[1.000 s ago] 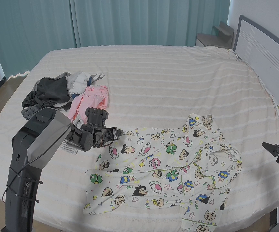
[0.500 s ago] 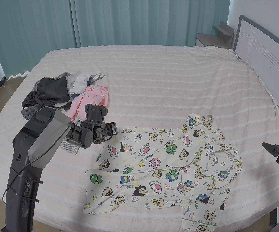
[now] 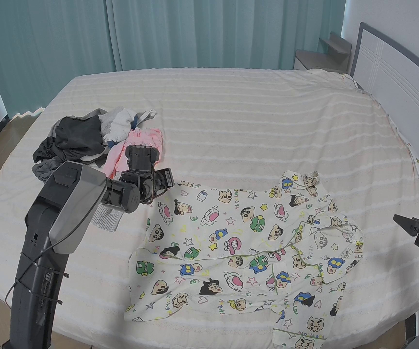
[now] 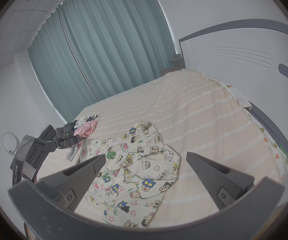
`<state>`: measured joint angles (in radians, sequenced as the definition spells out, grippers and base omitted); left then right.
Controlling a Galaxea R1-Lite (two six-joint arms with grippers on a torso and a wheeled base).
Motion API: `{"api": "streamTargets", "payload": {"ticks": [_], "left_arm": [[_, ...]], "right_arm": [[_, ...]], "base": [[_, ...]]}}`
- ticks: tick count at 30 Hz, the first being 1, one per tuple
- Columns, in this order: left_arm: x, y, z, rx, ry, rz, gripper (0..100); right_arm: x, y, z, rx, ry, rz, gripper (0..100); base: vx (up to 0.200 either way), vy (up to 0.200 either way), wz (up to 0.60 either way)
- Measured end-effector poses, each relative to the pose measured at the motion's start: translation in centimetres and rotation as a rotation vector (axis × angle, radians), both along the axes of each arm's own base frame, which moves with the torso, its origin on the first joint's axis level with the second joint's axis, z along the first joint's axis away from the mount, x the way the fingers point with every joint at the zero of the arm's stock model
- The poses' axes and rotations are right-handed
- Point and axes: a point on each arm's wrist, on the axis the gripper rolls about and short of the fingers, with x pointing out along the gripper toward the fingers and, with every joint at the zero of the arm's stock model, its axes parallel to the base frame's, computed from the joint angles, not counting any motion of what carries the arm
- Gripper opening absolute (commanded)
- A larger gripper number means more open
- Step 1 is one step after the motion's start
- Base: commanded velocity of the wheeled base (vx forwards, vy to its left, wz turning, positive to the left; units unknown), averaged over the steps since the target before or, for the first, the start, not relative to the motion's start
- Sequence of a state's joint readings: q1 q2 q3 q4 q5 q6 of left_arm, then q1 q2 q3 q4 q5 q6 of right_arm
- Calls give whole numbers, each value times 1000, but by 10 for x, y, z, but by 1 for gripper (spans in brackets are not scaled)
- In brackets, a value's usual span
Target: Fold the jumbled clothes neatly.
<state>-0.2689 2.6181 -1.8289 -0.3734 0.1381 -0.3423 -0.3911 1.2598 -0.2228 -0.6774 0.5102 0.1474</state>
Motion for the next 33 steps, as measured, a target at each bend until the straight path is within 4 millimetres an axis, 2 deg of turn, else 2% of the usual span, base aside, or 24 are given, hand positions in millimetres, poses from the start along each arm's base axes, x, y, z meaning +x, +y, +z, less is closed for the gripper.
{"api": "streamTargets", "payload": {"ticks": [6, 17, 27, 28, 33], "left_arm": [[13, 3, -1, 1, -25, 28, 0], [19, 16, -53, 63, 122, 100, 0], [16, 12, -64, -66, 180, 161, 0], [16, 12, -63, -68, 184, 161, 100], [15, 6, -55, -82, 164, 149, 100]], "right_arm": [[0, 0, 0, 0, 0, 0, 100], [0, 0, 0, 1, 2, 0, 100], [0, 0, -1, 3, 6, 0, 100], [0, 0, -1, 3, 7, 0, 100], [0, 0, -2, 4, 9, 1, 100]], "base": [[0, 0, 0], [0, 0, 0], [0, 0, 0], [0, 0, 0], [0, 0, 0]]}}
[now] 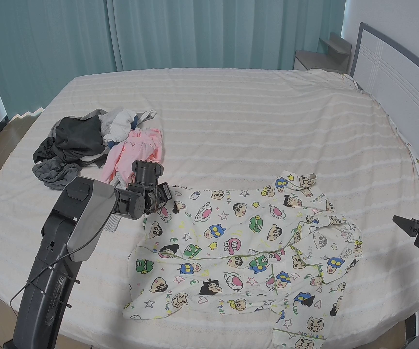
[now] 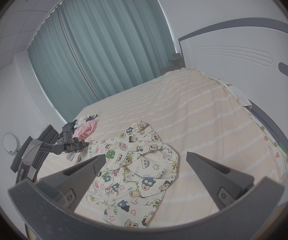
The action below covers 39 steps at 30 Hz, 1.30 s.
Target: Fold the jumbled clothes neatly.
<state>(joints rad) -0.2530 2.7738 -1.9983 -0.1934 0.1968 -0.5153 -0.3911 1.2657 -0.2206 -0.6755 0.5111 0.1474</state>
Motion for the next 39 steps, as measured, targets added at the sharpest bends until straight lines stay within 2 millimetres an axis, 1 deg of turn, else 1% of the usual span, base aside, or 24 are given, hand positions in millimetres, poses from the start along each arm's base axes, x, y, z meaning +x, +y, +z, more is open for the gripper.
{"api": "streamTargets", "payload": {"ticks": [4, 6, 8, 13, 16, 20, 23, 26, 29, 33, 35, 37, 39], "left_arm": [[0, -4, 9, -22, -23, 2, 100], [-1, -4, 15, -27, -29, 5, 100], [-1, -4, 26, -30, -42, 4, 100], [-5, -4, 68, -51, -97, -9, 100], [-8, -1, 93, -59, -127, -12, 100], [-15, 6, 118, -56, -113, -4, 100], [-24, 7, 132, -53, -64, -9, 100], [-37, 6, 148, -62, 6, -41, 100], [-52, 0, 173, -105, 28, -115, 100], [-77, -11, 216, -168, 13, -264, 100], [-93, -13, 243, -166, -33, -346, 100], [-113, -11, 273, -142, -100, -416, 100], [-132, -10, 295, -130, -146, -459, 100]], "right_arm": [[0, 0, 0, 2, 2, 1, 100], [0, 0, 0, 2, 3, 1, 100], [0, 0, 0, 2, 3, 1, 100], [0, 0, 0, 2, 3, 1, 100], [0, 0, 0, 1, 2, 1, 100], [0, 0, 0, 2, 0, 1, 100], [0, 0, 0, 1, -1, 1, 100], [-1, 0, -1, 3, 2, 2, 100], [-1, 0, -1, 4, 5, 3, 100], [-1, 0, -2, 6, 8, 2, 100], [-1, 0, -2, 6, 10, 2, 100], [-1, 0, -2, 7, 12, 2, 100], [-1, 1, -3, 7, 15, 2, 100]], "base": [[0, 0, 0], [0, 0, 0], [0, 0, 0], [0, 0, 0], [0, 0, 0], [0, 0, 0], [0, 0, 0], [0, 0, 0], [0, 0, 0], [0, 0, 0], [0, 0, 0], [0, 0, 0], [0, 0, 0]]}}
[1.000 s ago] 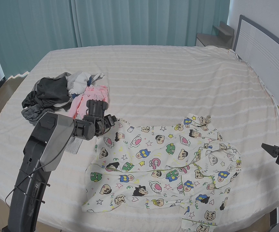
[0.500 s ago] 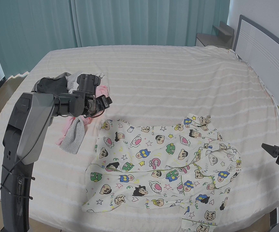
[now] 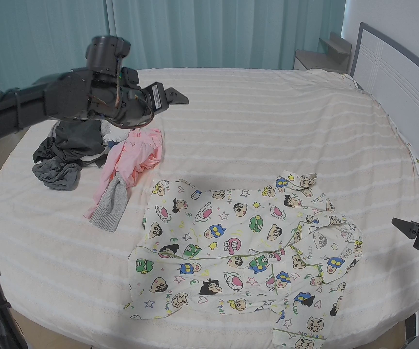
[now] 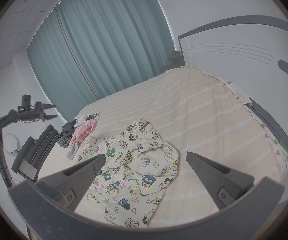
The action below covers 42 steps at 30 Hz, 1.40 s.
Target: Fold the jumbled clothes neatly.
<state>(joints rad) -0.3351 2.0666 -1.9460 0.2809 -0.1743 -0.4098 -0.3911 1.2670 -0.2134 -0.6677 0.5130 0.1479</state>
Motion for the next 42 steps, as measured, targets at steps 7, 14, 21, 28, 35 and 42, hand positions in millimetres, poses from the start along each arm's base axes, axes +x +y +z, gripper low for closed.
{"api": "streamTargets", "payload": {"ticks": [7, 14, 21, 28, 35, 42], "left_arm": [[-48, 11, 8, 18, -29, -51, 100], [-85, 20, -28, 33, 43, -64, 100], [-123, 31, -80, 34, 132, -62, 100], [-170, 45, -135, 18, 248, -50, 100], [-225, 60, -188, -9, 401, -31, 100], [-270, 73, -218, -26, 534, -12, 100]], "right_arm": [[-2, 2, -5, -2, 34, 11, 100], [-4, 5, -12, -12, 76, 38, 100], [-4, 8, -23, -23, 137, 75, 100], [-5, 12, -37, -36, 213, 123, 100], [-6, 18, -48, -36, 275, 194, 100], [3, 33, -40, 80, 303, 250, 100]], "base": [[0, 0, 0], [0, 0, 0], [0, 0, 0], [-114, 0, 0], [-200, 0, 0], [-200, 0, 0]]}}
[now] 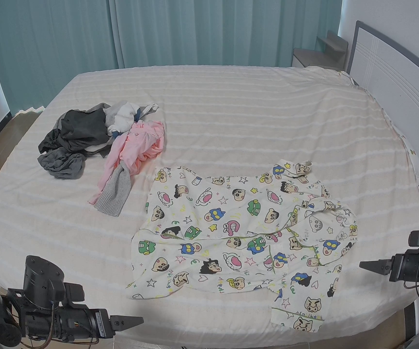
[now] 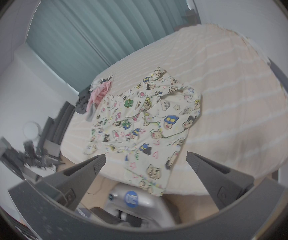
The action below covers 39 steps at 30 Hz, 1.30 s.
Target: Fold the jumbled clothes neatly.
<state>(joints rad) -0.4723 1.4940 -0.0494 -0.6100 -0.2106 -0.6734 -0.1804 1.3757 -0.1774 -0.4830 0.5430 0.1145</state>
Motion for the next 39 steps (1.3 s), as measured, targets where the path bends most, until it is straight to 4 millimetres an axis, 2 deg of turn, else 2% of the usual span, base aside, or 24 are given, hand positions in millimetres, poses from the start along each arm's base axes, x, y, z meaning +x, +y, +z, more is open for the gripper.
{"api": "streamTargets", "payload": {"ticks": [3, 5, 9, 19, 28, 34, 39], "left_arm": [[-4, 0, -2, -10, 9, 0, 100], [-3, -1, -1, -30, -2, 7, 100], [2, -4, 1, -84, -22, 49, 100], [31, -17, -10, -109, -105, 255, 100], [44, -26, -31, -83, -77, 324, 100], [48, -28, -39, -90, -60, 389, 100], [52, -29, -48, -71, -44, 421, 100]], "right_arm": [[10, 6, 10, 63, 26, -12, 100], [24, 9, 20, 77, 18, -9, 100], [45, 14, 23, 60, 38, -2, 100], [86, 25, -15, 0, 211, 37, 100], [121, 25, -55, -57, 323, 44, 100], [129, 16, -78, -113, 366, 70, 100], [130, 13, -88, -113, 395, 76, 100]], "base": [[0, 0, 0], [0, 0, 0], [0, 0, 0], [0, 0, 0], [0, 0, 0], [0, 0, 0], [0, 0, 0]]}}
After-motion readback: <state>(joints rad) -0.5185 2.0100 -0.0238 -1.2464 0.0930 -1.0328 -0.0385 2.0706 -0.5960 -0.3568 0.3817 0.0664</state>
